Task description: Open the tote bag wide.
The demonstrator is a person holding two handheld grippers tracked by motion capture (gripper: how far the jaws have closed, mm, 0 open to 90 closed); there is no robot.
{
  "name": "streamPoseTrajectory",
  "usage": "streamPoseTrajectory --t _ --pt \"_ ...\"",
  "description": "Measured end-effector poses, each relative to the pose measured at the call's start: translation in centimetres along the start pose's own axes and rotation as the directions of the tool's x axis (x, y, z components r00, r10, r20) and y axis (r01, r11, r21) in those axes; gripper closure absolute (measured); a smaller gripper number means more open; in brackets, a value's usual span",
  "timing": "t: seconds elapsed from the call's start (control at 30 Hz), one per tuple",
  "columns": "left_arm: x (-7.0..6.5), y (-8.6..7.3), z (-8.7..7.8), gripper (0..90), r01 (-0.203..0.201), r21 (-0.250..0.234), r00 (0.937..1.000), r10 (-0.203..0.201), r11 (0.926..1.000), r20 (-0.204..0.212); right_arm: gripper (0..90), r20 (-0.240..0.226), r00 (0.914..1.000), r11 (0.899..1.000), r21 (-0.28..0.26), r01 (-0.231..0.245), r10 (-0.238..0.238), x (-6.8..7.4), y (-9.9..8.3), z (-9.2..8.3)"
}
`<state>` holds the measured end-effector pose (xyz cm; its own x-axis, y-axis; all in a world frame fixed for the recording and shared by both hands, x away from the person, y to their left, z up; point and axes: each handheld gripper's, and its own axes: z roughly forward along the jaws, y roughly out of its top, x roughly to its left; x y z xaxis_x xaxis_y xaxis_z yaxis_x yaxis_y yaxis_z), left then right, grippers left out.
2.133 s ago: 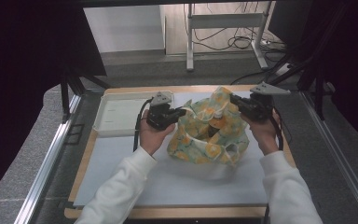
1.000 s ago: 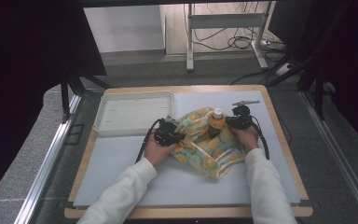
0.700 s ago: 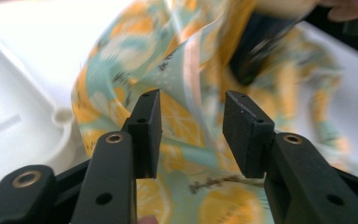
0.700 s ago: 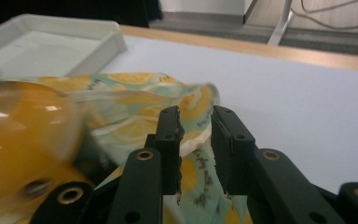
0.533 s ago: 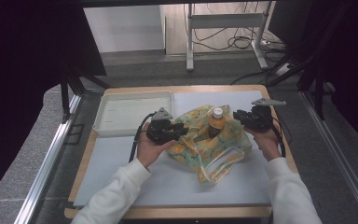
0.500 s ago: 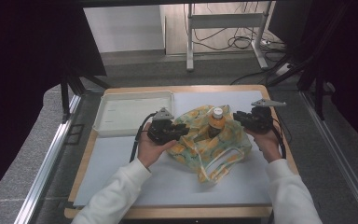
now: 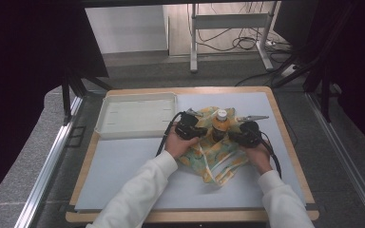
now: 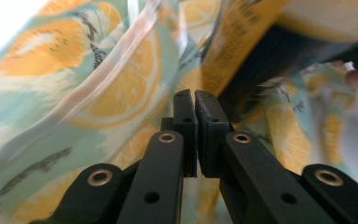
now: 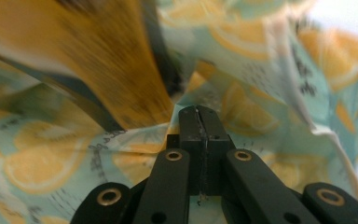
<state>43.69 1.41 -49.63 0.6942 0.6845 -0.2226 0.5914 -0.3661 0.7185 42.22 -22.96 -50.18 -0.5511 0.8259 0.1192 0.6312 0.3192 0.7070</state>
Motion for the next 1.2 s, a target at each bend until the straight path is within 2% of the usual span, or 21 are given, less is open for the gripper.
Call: streamPoseTrajectory --t 0.23,0.33,0.4,0.47,0.57,0.67,0.7,0.73,0.83,0.97,1.07,1.2 --pt "2.1 0.9 2.0 89.1 0.035 0.0 0.9971 -0.034 0.9994 -0.067 88.9 0.01 0.9999 0.998 0.061 -0.014 0.013 -0.8 -2.1 -0.1" --pt "2.6 1.2 2.5 89.1 0.054 -0.003 0.9963 -0.054 0.9986 -0.067 88.9 0.011 0.9999 0.997 0.071 -0.007 0.006 -0.7 -2.5 -0.6" --pt "2.5 1.1 2.5 88.4 0.048 0.0 0.9975 -0.047 0.9989 -0.051 88.8 0.011 0.9999 0.998 0.066 0.012 -0.013 -0.5 -2.4 -1.0" --pt "2.3 1.1 2.1 87.7 0.031 -0.001 0.9987 -0.031 0.9995 -0.04 88.8 0.0 0.9997 0.999 0.034 0.026 -0.026 -0.2 -1.8 -1.7" --pt "1.9 1.0 0.8 87.9 0.015 -0.013 0.9997 -0.015 0.9998 -0.018 88.8 0.018 0.9988 0.999 -0.015 0.046 -0.045 -0.1 -0.1 -2.6" --pt "1.4 0.8 -0.6 87.4 0.005 -0.006 0.9999 -0.005 1.0 0.015 88.8 0.021 0.9996 0.998 -0.054 0.021 -0.02 -0.6 1.7 -2.9" --pt "1.1 0.7 -1.0 87.4 -0.005 -0.007 0.9999 0.005 1.0 0.013 88.8 0.013 0.9999 0.998 -0.064 0.01 -0.009 -0.8 2.2 -2.8" --pt "0.8 0.5 -1.3 87.4 -0.012 -0.008 0.9998 0.012 0.9999 0.014 88.8 0.004 1.0 0.998 -0.07 -0.004 0.004 -0.9 2.7 -2.7" --pt "0.3 0.0 -1.8 87.8 -0.015 -0.008 0.9998 0.015 0.9998 0.014 88.8 -0.011 0.9999 0.998 -0.067 -0.004 0.004 -1.3 3.9 -1.9" --pt "-0.5 -1.1 -2.3 88.8 -0.022 0.001 0.9991 0.022 0.9998 0.036 88.8 -0.025 0.9994 1.0 -0.015 -0.023 0.023 -2.0 4.3 0.1" --pt "-1.0 -1.9 -2.1 89.5 -0.047 0.047 0.9981 0.045 0.9978 0.042 88.8 -0.027 0.9996 1.0 0.026 -0.002 0.003 -2.3 4.4 1.6" --pt "-1.0 -2.9 -1.1 89.7 -0.055 0.106 0.9974 0.049 0.9928 0.053 88.8 -0.023 0.9994 0.998 0.06 -0.024 0.026 -3.0 4.9 3.0"
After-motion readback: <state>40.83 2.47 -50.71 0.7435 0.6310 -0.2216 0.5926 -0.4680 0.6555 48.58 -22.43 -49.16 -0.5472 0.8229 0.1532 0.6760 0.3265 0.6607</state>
